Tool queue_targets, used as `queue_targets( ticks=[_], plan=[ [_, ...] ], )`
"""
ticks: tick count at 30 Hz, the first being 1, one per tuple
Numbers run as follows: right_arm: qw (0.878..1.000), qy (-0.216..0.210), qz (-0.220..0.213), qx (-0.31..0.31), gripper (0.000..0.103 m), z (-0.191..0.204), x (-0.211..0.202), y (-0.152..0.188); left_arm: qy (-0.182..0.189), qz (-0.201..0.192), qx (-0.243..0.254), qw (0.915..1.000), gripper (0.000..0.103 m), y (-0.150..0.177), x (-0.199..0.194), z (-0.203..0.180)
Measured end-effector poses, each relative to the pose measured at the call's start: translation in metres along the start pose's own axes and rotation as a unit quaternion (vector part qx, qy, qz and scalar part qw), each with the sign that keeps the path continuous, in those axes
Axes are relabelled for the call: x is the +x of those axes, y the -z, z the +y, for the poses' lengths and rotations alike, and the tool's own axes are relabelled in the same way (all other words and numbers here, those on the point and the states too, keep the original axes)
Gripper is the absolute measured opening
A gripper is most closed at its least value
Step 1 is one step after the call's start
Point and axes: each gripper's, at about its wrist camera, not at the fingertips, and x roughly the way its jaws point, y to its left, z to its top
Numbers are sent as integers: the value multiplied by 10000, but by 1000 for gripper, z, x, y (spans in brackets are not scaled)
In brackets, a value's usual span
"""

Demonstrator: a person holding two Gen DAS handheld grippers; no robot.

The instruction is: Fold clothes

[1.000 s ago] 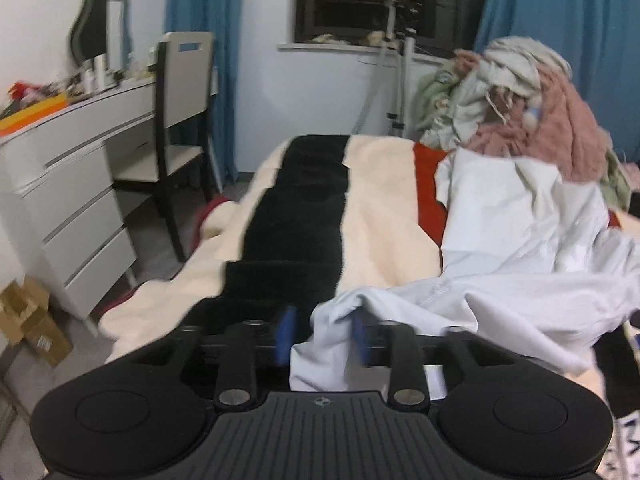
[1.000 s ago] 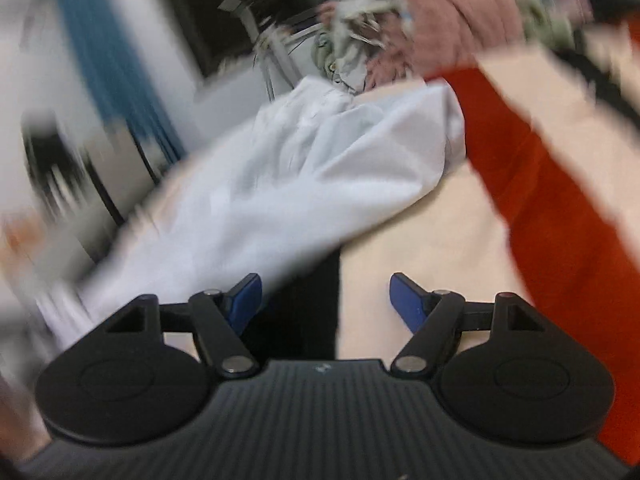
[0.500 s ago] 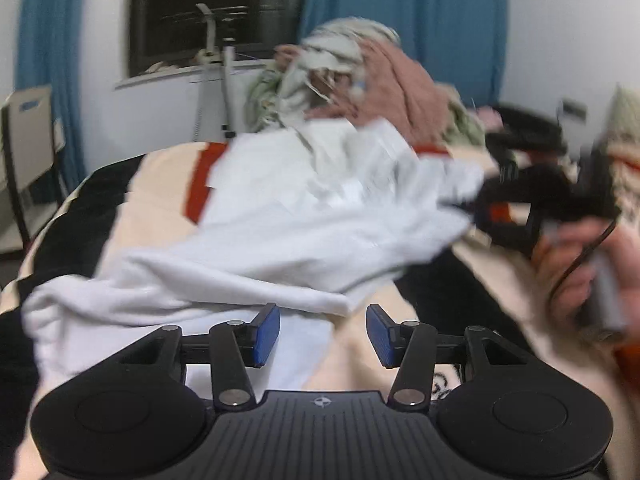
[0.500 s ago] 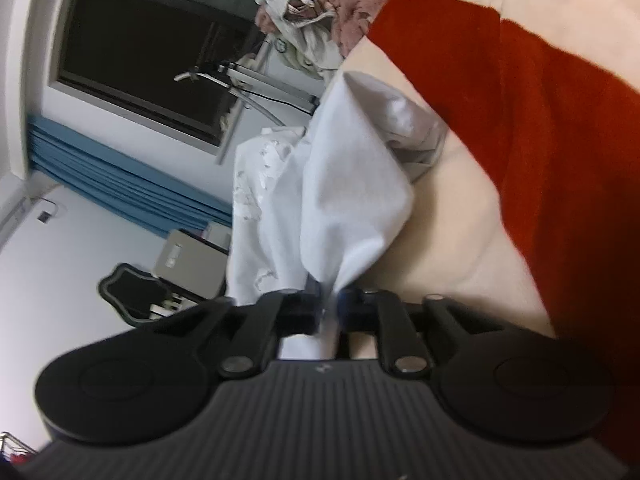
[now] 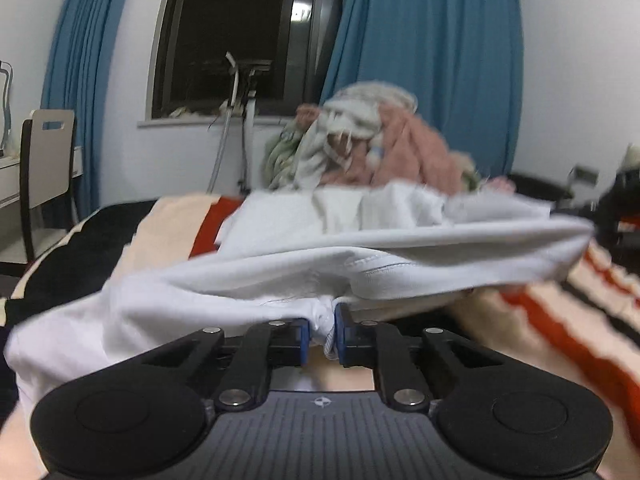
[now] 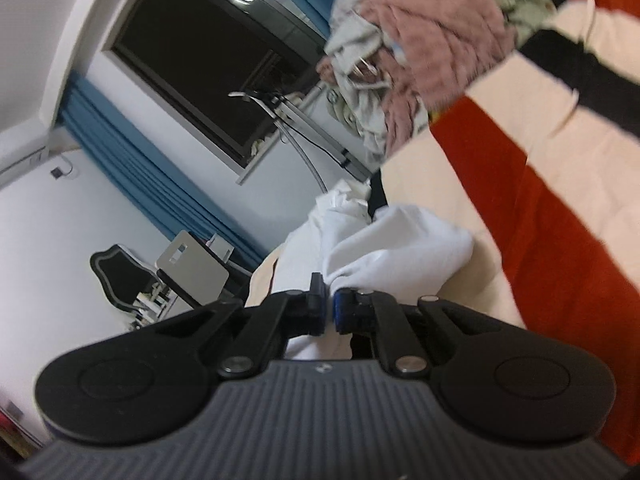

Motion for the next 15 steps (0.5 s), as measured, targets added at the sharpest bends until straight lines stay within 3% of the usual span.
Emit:
queue_targets(
  ticks=[9, 12, 15],
  plan=[
    [9966, 597, 221, -517, 8, 23, -78, 19, 1102, 72, -386, 9931, 12, -19, -139, 9],
    [9949, 667, 406, -631, 9, 23, -83, 34, 1083, 264, -399, 9930, 12, -13, -153, 13],
    [9916, 871, 640, -710, 9, 15, -71, 45, 953, 570, -352, 9932, 12, -10, -141, 12]
  ],
)
